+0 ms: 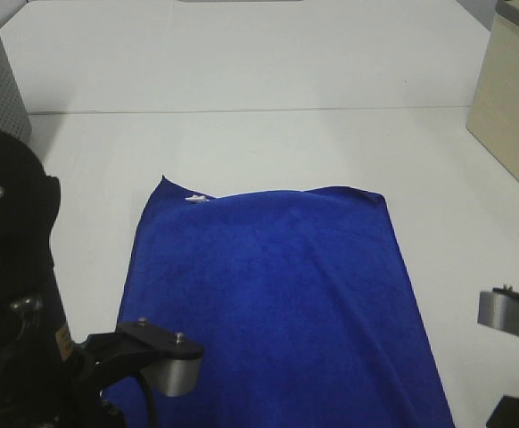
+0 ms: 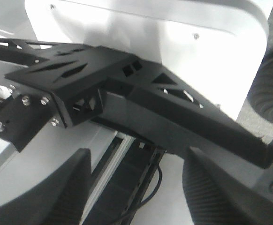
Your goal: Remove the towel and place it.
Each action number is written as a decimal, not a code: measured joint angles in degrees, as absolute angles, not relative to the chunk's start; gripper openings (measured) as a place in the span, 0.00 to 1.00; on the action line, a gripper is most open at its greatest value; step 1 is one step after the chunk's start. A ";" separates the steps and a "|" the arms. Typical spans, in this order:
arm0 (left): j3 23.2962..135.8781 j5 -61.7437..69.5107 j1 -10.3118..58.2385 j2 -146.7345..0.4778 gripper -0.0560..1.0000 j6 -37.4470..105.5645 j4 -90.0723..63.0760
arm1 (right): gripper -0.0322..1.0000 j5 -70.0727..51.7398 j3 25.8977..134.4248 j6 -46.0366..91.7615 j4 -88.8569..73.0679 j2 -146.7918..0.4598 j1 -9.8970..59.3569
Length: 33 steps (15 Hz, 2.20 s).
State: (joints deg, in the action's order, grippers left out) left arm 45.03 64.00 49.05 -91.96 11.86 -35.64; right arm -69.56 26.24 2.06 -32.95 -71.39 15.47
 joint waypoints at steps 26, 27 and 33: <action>77.92 58.79 7.73 -107.72 0.67 10.60 -17.42 | 0.91 -69.61 85.37 11.52 -22.23 -108.63 0.69; 77.92 58.79 7.73 -107.72 0.67 10.89 -17.42 | 0.94 -69.61 85.37 11.34 -21.77 -108.63 0.69; 78.27 54.14 7.73 -108.35 0.67 14.15 -17.99 | 0.97 -67.67 85.49 12.20 -19.77 -110.41 0.69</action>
State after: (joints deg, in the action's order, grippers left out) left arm 78.27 54.14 7.73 -108.35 14.15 -17.99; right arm -67.67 85.49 12.20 -19.77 -110.41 0.69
